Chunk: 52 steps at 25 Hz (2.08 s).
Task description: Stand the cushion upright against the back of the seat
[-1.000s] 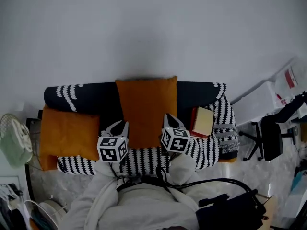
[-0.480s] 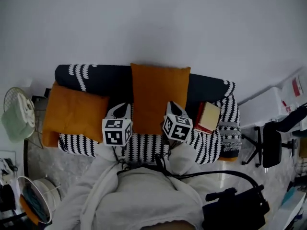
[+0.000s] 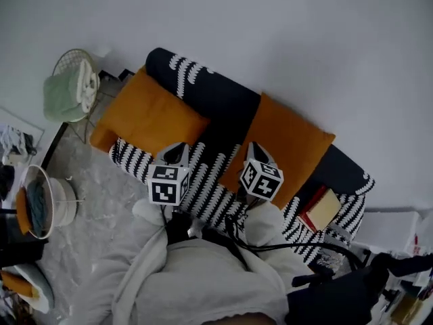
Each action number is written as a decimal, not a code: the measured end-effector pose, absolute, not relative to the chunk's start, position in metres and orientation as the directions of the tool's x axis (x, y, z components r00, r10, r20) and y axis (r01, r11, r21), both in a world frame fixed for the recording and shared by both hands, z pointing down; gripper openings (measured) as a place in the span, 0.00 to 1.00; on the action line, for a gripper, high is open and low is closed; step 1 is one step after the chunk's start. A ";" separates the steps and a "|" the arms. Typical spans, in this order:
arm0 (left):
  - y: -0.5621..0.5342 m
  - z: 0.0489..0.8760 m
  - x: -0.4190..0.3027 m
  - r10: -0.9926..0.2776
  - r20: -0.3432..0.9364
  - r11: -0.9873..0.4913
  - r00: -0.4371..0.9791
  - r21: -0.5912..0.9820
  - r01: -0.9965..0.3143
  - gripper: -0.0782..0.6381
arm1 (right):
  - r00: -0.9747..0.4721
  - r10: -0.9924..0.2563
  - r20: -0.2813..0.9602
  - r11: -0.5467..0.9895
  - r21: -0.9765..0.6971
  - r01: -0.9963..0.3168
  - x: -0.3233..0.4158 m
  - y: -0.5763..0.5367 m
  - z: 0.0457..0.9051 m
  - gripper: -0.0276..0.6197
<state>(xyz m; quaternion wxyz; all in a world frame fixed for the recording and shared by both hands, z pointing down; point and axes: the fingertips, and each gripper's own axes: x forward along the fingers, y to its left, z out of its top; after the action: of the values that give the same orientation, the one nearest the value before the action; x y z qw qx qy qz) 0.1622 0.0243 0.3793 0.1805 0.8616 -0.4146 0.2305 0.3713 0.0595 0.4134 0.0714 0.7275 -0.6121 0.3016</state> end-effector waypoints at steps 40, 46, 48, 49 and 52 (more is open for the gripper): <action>-0.265 0.624 -0.205 -0.640 0.751 0.149 0.161 0.328 -0.933 0.30 | -0.338 -0.570 0.749 0.334 -0.165 -0.928 -0.042 -0.382 0.605 0.15; -0.271 0.642 -0.228 -0.643 0.763 0.302 0.060 0.325 -0.896 0.38 | -0.367 -0.515 0.775 0.418 -0.148 -0.896 -0.058 -0.416 0.627 0.34; -0.272 0.647 -0.231 -0.643 0.764 0.337 0.041 0.331 -0.882 0.39 | -0.381 -0.495 0.781 0.440 -0.152 -0.885 -0.062 -0.425 0.638 0.41; -0.272 0.650 -0.231 -0.642 0.766 0.350 0.037 0.336 -0.874 0.40 | -0.387 -0.485 0.785 0.444 -0.160 -0.882 -0.063 -0.430 0.643 0.45; -0.273 0.660 -0.228 -0.633 0.773 0.371 0.046 0.354 -0.858 0.44 | -0.387 -0.463 0.798 0.426 -0.182 -0.886 -0.060 -0.442 0.659 0.49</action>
<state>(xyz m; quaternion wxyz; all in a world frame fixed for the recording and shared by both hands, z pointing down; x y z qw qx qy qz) -0.2278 -0.2730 0.6603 0.4718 0.5479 -0.6804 0.1197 -0.0596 -0.4419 0.6590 0.3407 0.4365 -0.7727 0.3104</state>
